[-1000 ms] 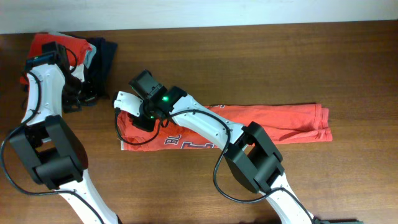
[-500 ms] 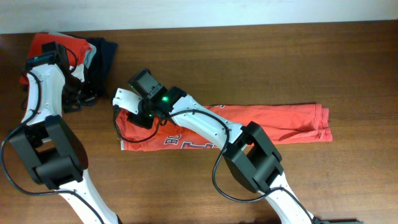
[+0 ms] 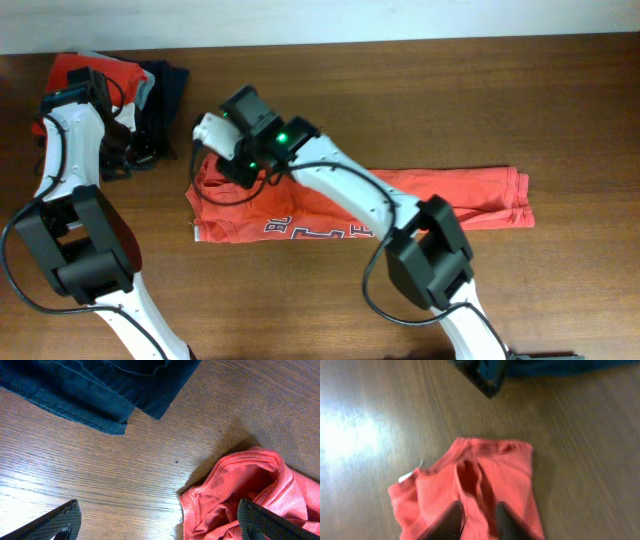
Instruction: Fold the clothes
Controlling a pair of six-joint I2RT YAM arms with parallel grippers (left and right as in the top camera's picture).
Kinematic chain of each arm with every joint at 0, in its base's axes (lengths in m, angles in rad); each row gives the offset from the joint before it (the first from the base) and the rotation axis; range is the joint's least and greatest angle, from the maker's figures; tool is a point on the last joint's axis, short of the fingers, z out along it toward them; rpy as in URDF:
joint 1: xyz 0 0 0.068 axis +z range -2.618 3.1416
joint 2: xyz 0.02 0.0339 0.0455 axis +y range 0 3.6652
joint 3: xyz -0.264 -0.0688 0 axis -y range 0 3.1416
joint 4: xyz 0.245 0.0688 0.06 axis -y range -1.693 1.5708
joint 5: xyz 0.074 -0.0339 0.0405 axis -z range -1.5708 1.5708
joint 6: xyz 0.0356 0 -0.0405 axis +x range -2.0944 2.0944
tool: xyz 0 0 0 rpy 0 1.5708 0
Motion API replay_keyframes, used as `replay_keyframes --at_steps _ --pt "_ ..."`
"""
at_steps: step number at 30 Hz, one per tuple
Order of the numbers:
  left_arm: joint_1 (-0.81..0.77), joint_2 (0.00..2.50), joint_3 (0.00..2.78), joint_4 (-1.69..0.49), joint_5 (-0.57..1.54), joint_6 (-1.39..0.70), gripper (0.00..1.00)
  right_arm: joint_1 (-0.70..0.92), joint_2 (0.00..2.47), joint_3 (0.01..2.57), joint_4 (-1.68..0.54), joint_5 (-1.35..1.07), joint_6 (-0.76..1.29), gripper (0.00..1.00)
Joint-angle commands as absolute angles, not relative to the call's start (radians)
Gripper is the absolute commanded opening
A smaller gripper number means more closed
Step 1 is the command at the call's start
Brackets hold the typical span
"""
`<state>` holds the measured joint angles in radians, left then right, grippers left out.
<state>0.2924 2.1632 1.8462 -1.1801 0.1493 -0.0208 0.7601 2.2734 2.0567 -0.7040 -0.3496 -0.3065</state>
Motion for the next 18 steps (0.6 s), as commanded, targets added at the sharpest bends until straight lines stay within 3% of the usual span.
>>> replay_keyframes --at_steps 1,18 --pt "0.293 2.124 1.863 -1.178 0.149 -0.03 0.99 0.761 2.253 2.075 -0.768 -0.419 -0.268 0.04" --pt "0.293 2.124 1.863 -1.178 0.149 -0.03 0.99 0.783 2.5 2.057 -0.746 -0.435 -0.268 0.04"
